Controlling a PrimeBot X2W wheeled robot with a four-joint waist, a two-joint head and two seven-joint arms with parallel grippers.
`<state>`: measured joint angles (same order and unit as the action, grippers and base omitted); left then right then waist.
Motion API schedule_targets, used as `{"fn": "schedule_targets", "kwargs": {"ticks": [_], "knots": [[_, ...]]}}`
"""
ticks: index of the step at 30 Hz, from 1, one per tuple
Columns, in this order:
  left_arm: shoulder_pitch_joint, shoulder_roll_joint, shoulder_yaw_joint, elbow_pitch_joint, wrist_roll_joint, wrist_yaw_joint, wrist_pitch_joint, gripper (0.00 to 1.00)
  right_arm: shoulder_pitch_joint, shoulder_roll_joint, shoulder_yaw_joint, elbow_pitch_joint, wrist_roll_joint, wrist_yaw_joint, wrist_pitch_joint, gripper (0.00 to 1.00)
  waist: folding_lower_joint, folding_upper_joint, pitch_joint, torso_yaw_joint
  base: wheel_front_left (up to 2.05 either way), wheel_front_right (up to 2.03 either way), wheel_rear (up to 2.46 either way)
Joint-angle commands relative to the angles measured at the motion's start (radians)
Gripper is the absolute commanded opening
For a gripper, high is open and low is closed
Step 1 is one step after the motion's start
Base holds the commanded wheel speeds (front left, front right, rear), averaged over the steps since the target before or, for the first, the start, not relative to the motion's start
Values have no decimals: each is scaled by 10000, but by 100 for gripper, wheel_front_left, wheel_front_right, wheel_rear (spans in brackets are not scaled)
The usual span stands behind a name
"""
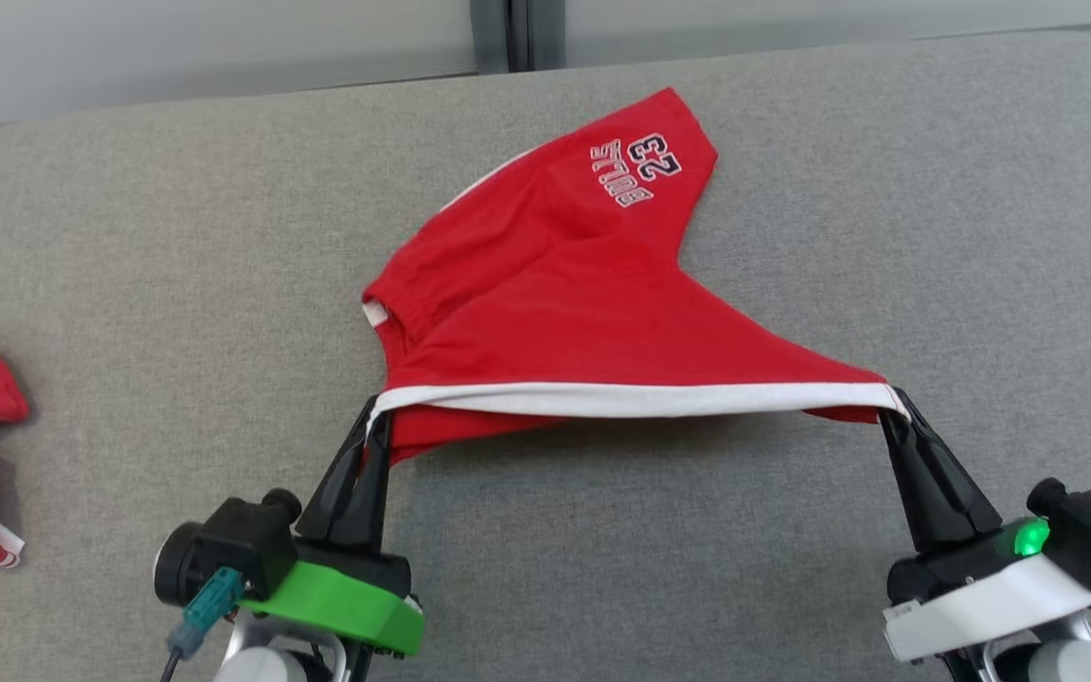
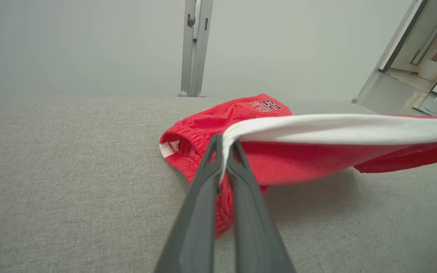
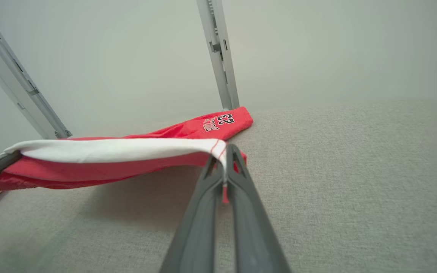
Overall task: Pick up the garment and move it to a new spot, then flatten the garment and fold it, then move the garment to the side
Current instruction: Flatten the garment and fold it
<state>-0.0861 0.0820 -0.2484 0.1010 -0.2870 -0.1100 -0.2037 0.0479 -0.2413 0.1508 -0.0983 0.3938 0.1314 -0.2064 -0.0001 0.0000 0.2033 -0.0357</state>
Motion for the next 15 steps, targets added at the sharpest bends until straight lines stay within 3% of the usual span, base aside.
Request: {"fn": "schedule_targets", "kwargs": {"ticks": [1, 9, 15], "knots": [[421, 160, 15, -467, -11, 128, 238, 0, 437, 69, -263, -424, -187, -15, 245, 0, 1, 0, -455, 7, 0, 0, 0], [1808, 476, -177, -3025, -121, 526, 1713, 0, 1910, 417, -1255, -2640, -740, -17, 1448, 0, 1, 0, -710, 8, 0, 0, 0], [1697, 452, -352, -3342, -359, 459, 2196, 0, 1605, 228, -1710, -2925, -707, -19, 1799, 0, 1, 0, -526, 158, 0, 0, 0]]}}
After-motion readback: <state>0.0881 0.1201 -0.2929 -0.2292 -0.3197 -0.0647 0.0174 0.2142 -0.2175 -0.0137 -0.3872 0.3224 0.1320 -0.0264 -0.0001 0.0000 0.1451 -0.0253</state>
